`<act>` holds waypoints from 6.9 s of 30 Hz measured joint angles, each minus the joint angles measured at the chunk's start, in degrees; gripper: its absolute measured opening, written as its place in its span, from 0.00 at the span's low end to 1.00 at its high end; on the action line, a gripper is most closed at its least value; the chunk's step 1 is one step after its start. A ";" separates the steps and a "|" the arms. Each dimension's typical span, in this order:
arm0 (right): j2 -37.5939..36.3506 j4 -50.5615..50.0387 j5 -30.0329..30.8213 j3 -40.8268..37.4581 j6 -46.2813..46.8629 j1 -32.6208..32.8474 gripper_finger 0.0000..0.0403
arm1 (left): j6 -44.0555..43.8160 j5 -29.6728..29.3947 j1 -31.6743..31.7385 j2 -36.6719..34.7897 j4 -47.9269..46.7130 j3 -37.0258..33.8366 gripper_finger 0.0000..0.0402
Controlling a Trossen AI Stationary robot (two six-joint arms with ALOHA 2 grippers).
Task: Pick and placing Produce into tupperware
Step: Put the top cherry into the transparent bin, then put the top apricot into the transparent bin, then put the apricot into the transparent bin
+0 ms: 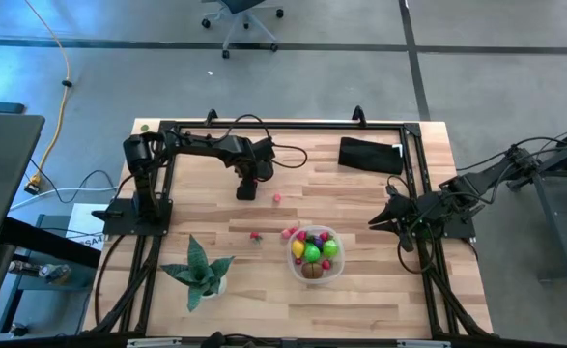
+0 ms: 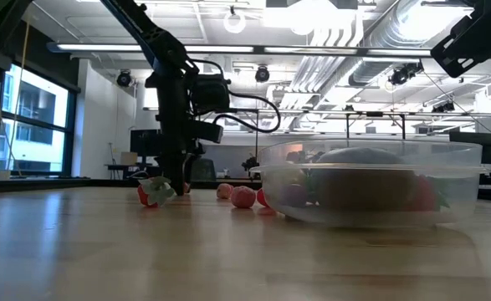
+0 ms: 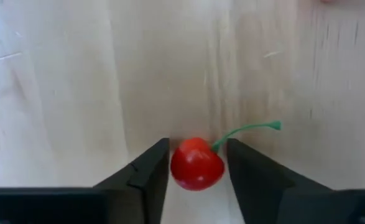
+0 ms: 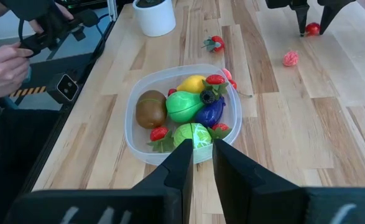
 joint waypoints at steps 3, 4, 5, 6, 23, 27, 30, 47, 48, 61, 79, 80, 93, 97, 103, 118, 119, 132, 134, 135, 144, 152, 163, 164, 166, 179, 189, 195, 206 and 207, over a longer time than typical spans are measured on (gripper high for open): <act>0.00 0.00 0.00 0.00 0.00 -0.01 0.13 | 0.00 -0.02 -0.02 0.00 -0.15 0.00 0.29; 0.00 0.00 0.00 0.01 0.01 -0.01 0.13 | 0.00 -0.04 -0.01 0.00 -0.17 0.00 0.27; 0.00 0.01 0.00 0.00 0.00 -0.01 0.13 | 0.00 -0.08 0.00 0.00 -0.16 0.00 0.26; 0.01 0.00 -0.01 0.00 0.00 0.00 0.13 | 0.00 -0.13 0.00 0.00 -0.16 0.00 0.25; 0.01 0.00 -0.01 0.02 0.00 -0.02 0.13 | -0.52 1.94 -0.66 -0.34 -0.01 2.69 0.24; 0.01 0.02 0.01 0.00 0.01 -0.02 0.13 | -0.55 4.93 -2.17 -2.08 0.41 4.99 0.26; 0.01 0.02 -0.01 0.01 0.02 -0.02 0.13 | -0.95 5.29 -4.64 -3.80 0.16 7.13 0.32; 0.01 0.02 0.01 0.00 0.00 -0.02 0.13 | -8.43 0.50 -30.84 5.43 1.96 27.95 0.34; -0.01 0.02 0.01 0.00 0.02 -0.02 0.13 | -8.43 0.41 -31.70 6.81 1.68 29.00 0.34; 0.01 -0.48 0.01 0.00 0.00 -0.02 0.13 | -8.00 -1.26 -34.12 13.35 -1.19 34.36 0.19; 0.01 -0.61 0.01 0.02 0.01 -0.02 0.13 | -10.54 -4.39 -18.93 8.14 -21.81 32.18 0.33; 0.01 -0.61 0.01 0.01 0.00 -0.01 0.13 | -10.24 -3.80 -18.01 8.13 -21.44 31.03 0.34; 0.01 -0.63 0.00 0.01 0.02 -0.02 0.13 | -6.63 4.33 -11.45 8.24 -12.11 19.85 0.34; 0.01 -0.63 0.01 0.00 0.02 -0.02 0.13 | -5.13 1.93 -11.21 8.24 -11.35 19.85 0.34; 0.01 -0.63 0.01 0.00 0.01 -0.01 0.13 | -4.08 2.64 -11.26 8.24 -11.51 19.85 0.34; 0.01 -0.63 -0.01 0.02 0.00 -0.02 0.13 | -2.47 2.73 -11.26 9.90 -9.49 19.93 0.63; -0.01 -0.63 0.01 0.02 0.02 0.00 0.13 | -2.25 2.73 -11.26 9.99 -10.03 19.77 0.63; 0.01 -0.63 0.00 0.01 0.02 -0.01 0.13 | -1.93 4.25 -11.26 12.50 -8.88 19.87 0.50; 0.00 -0.65 0.00 0.02 0.02 -0.01 0.13 | -1.91 4.44 -11.26 12.63 -8.92 19.81 0.48; -0.01 -0.68 0.01 0.02 0.00 -0.02 0.13 | -1.83 4.44 -11.26 12.82 -8.34 19.90 0.47; 0.00 -0.92 0.00 0.00 0.02 0.00 0.13 | -0.59 4.17 -11.69 12.92 -8.40 19.91 0.34; -0.01 -0.92 -0.01 0.02 0.02 -0.02 0.13 | -0.61 4.44 -11.72 12.92 -8.39 19.91 0.20; 0.00 -0.91 -0.01 0.00 0.01 -0.02 0.13 | -1.59 5.27 -12.57 10.99 -8.00 19.85 0.22; -0.01 -0.90 0.00 0.01 0.02 0.00 0.13 | -1.88 5.30 -12.88 10.30 -7.50 19.85 0.22; 0.01 -0.90 0.01 0.00 0.00 -0.02 0.13 | -2.13 5.10 -13.66 9.02 -6.75 19.85 0.23; 0.01 -0.90 0.00 0.00 0.02 -0.01 0.13 | -6.17 2.68 -26.91 3.87 3.39 23.69 0.23; -0.01 -0.90 -0.01 0.00 0.01 -0.02 0.13 | -8.36 -2.45 -35.73 9.04 1.54 29.09 0.23; 0.00 -0.92 -0.01 0.02 0.00 -0.02 0.13 | -9.10 -3.38 -36.94 10.07 0.87 29.14 0.23; -0.01 -1.07 -0.01 0.02 0.02 -0.02 0.13 | -9.05 -7.63 -37.51 10.10 0.03 29.14 0.43; -0.01 -1.07 -0.01 0.02 0.02 0.00 0.13 | -9.03 -7.65 -37.51 10.10 0.03 29.14 0.46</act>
